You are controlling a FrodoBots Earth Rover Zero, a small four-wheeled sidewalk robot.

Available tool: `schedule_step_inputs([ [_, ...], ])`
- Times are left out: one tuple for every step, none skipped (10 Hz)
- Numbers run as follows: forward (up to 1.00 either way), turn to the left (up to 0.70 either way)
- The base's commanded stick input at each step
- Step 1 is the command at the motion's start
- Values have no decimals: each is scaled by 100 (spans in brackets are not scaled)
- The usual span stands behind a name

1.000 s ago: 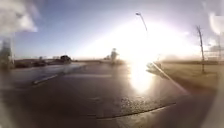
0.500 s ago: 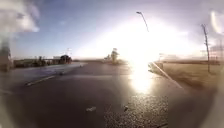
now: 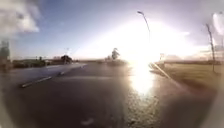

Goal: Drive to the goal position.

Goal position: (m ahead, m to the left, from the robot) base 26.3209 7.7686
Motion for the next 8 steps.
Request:
schedule_step_inputs([
  [70,0],
  [70,0],
  [70,0],
  [70,0],
  [70,0],
  [70,0],
  [70,0],
  [70,0],
])
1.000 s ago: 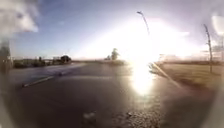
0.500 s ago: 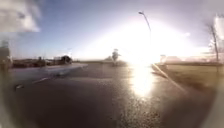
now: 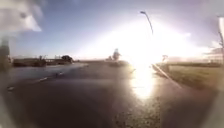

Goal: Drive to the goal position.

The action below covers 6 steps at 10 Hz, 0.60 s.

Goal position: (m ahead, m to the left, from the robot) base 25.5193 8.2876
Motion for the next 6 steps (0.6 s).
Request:
schedule_step_inputs([
  [70,0],
  [70,0],
  [70,0],
  [70,0],
  [70,0],
  [70,0],
])
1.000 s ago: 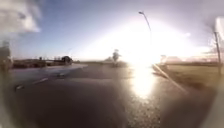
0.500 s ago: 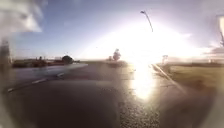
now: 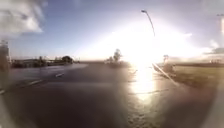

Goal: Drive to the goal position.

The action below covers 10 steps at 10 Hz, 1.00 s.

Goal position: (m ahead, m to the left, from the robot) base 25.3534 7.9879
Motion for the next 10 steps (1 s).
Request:
schedule_step_inputs([
  [70,0],
  [70,0],
  [70,0],
  [70,0],
  [70,0],
  [70,0],
  [70,0],
  [70,0],
  [70,0],
  [70,0],
])
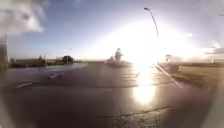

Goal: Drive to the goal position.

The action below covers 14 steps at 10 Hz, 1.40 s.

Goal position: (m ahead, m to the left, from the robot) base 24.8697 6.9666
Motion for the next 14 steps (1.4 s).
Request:
schedule_step_inputs([
  [70,0],
  [70,0],
  [70,0],
  [70,0],
  [70,0],
  [70,0],
  [70,0],
  [70,0],
  [70,0],
  [70,0],
  [70,0],
  [70,0],
  [70,0],
  [70,0],
])
